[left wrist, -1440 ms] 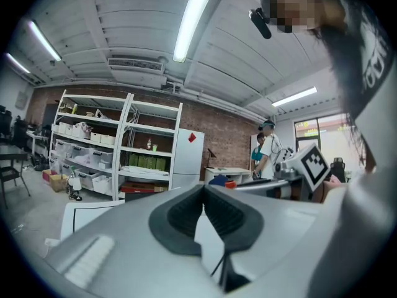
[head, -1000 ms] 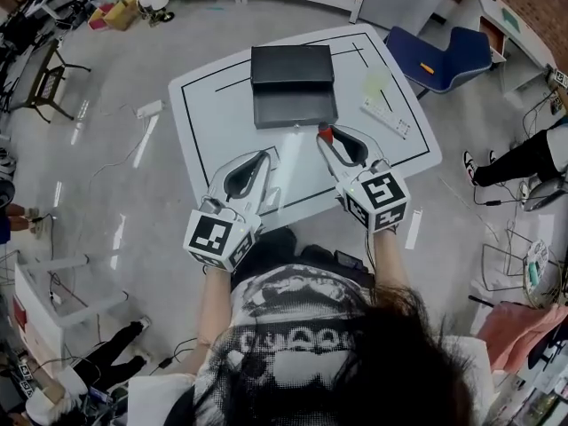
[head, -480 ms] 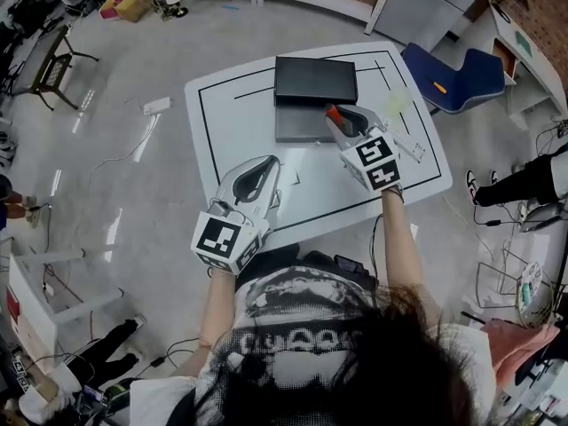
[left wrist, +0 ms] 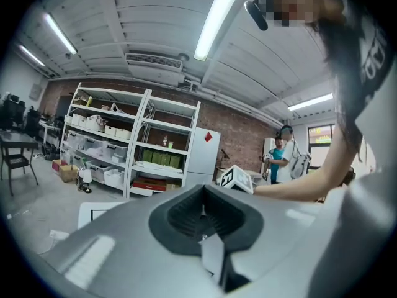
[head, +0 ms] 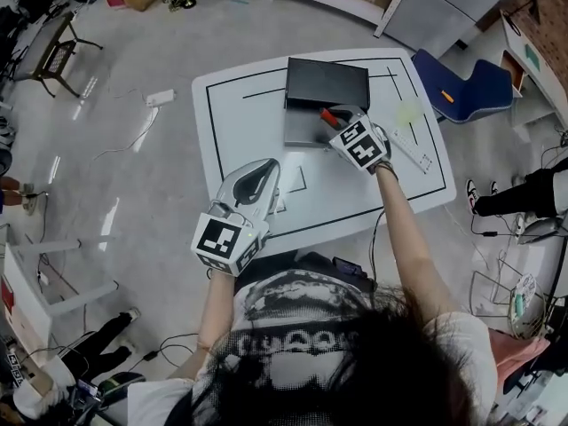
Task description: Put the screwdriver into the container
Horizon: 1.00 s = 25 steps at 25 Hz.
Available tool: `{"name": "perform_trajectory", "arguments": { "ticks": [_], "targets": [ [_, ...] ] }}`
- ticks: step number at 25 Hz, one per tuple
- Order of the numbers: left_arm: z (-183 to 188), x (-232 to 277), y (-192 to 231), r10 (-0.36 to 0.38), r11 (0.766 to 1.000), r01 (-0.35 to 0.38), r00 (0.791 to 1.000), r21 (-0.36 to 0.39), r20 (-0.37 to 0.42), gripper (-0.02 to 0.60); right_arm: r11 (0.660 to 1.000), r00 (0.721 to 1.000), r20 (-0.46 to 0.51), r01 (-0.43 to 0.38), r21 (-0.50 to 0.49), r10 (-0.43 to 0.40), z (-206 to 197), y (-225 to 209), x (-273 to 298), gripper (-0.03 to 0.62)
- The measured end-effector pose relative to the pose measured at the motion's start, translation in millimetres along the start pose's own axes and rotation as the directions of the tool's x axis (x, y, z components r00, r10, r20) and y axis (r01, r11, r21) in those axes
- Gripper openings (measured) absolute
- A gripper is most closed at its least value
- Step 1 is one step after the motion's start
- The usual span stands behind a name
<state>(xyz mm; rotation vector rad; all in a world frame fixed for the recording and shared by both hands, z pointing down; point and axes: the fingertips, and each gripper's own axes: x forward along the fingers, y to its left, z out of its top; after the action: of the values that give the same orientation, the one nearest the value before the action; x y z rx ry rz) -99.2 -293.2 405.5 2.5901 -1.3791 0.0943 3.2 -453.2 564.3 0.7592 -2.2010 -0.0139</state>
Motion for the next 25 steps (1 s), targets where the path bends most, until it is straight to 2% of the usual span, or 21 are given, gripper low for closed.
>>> {"name": "perform_trajectory", "arguments": {
  "ticks": [6,11,19,25],
  "targets": [
    [-8.6,3.0,8.3,0.003,1.0,-0.003,1.0,-0.021,-0.016,0.0,0.997,0.993,-0.095,-0.073,-0.016,0.071,-12.9,3.5,43.4,0.103],
    [-13.9,1.7,13.2,0.014,0.999,-0.014,1.0,-0.034,-0.025,0.0,0.992,0.976,-0.174,-0.129,-0.003,0.127,-26.8,13.0,73.1,0.103],
    [-16.4,-6.3,29.5,0.049,0.998,-0.05,0.998,-0.034,-0.034,0.0,0.99,0.956,-0.26,-0.13,0.044,0.138,-46.9,14.1,100.6,0.103],
    [-19.6,-7.7,37.5,0.062,0.997,-0.064,0.997,-0.043,-0.044,0.0,0.987,0.957,-0.244,-0.139,0.085,0.156,-43.5,14.6,105.2,0.1]
  ]
}}
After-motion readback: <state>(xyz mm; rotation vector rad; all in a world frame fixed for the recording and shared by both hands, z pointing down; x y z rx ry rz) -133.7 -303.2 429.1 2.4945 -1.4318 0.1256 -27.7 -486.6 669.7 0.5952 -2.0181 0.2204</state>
